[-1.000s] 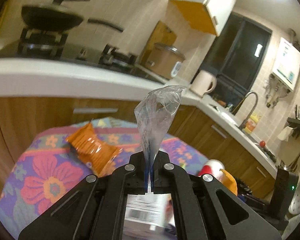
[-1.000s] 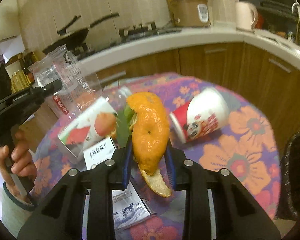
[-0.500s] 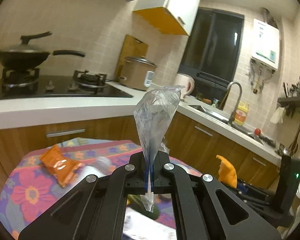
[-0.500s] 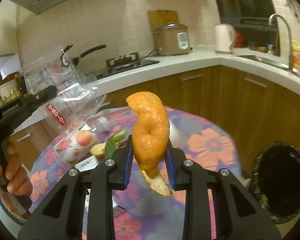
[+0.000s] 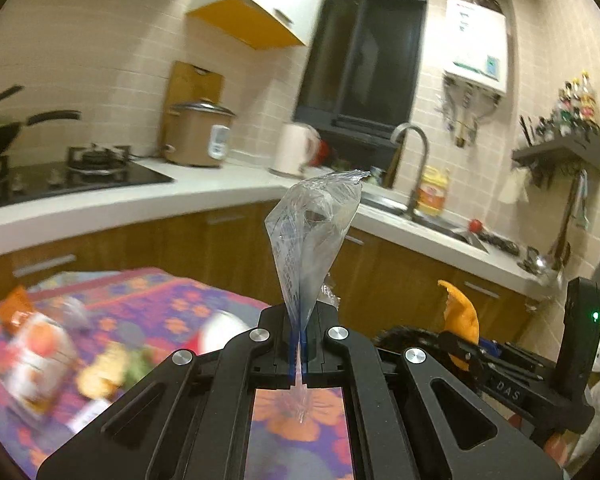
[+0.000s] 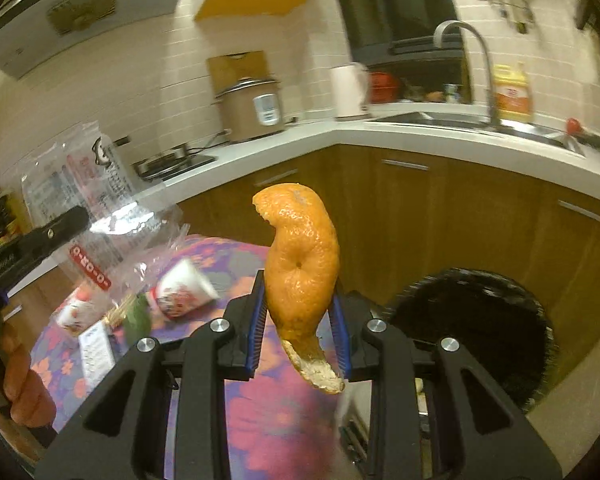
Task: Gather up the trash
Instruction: 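Carry the plastic bag and peel to the bin and open both tools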
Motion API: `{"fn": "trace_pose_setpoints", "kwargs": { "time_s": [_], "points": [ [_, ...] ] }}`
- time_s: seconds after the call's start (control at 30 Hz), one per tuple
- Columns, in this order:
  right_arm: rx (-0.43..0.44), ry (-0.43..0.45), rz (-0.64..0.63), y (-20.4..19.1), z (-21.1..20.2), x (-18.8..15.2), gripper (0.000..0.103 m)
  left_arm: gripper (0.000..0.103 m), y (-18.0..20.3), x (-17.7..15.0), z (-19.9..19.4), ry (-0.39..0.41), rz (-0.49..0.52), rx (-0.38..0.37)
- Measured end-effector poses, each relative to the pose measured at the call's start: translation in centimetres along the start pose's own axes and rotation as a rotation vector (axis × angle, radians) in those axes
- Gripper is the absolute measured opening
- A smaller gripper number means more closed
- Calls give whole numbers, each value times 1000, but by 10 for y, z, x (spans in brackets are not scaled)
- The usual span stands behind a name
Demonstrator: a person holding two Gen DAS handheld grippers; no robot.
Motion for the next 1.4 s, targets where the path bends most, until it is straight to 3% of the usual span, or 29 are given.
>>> {"fn": "trace_pose_setpoints", "kwargs": {
  "time_s": [0.3, 0.47, 0.77, 0.83, 0.87, 0.9, 0.93, 0.97, 1.27, 1.4],
  "points": [
    [-125, -32, 126, 103, -3, -20, 26, 0, 93, -42, 61, -138, 74, -132],
    [-192, -166, 210, 149, 25, -50, 26, 0, 136, -76, 108, -270, 88, -207],
    [-227, -260, 258, 185, 50, -87, 28, 0, 150, -132, 166, -431, 77, -214],
    [-222, -280, 269, 187, 53, -92, 31, 4, 152, -137, 170, -449, 82, -211],
    [-215, -287, 282, 190, 56, -93, 35, 16, 152, -138, 172, -454, 84, -207],
    [-211, -287, 294, 190, 55, -93, 49, 32, 151, -138, 172, -456, 82, -209],
    [-210, -277, 300, 191, 53, -93, 62, 37, 150, -137, 171, -451, 79, -212],
    [-211, -267, 296, 190, 50, -92, 64, 43, 151, -134, 170, -446, 78, -211],
    [-198, -210, 269, 177, 30, -73, 64, 55, 141, -113, 144, -406, 67, -227],
    [-180, -172, 219, 155, 19, -56, 64, 55, 134, -102, 121, -373, 62, -233]
  ]
}}
Point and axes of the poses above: each gripper's, at about its wrist camera, not at the fingertips, and z roughly the way its jaws point, y to its right, x to its top, the point moved 6 cm from there along z, roughly the way its jaws point, and after that the axes turned 3 degrees about -z, right-handed, at the moved point
